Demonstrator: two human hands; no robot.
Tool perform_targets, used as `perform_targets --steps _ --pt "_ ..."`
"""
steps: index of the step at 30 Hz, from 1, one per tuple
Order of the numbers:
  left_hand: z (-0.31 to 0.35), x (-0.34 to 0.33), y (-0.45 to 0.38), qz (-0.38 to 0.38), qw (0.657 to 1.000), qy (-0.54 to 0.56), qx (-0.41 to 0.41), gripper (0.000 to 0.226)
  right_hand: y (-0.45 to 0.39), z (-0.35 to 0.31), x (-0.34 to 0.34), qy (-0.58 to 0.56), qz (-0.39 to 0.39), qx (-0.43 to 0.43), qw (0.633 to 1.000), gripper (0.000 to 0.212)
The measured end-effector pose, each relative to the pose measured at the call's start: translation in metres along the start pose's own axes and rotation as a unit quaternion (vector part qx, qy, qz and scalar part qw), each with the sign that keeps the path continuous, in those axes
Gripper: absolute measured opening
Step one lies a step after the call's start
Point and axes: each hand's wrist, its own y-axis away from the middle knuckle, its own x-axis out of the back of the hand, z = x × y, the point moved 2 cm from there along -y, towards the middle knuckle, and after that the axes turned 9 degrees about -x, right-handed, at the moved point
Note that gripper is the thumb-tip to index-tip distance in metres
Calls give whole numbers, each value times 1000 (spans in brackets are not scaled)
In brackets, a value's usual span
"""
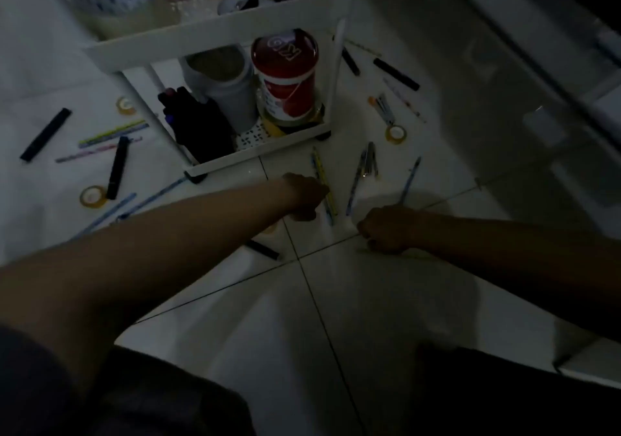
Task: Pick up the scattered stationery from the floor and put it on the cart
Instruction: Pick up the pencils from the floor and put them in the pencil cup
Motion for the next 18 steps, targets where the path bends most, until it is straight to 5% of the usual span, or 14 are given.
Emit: perform_targets --steps 8,18 --pt "-12 -4 -10 -23 998 42 28 62 -28 15 -5 -50 19 -42 998 75" --pt "-23 -10 -44 -52 996 23 66 61 -76 -6 19 -184 145 -97 967 57"
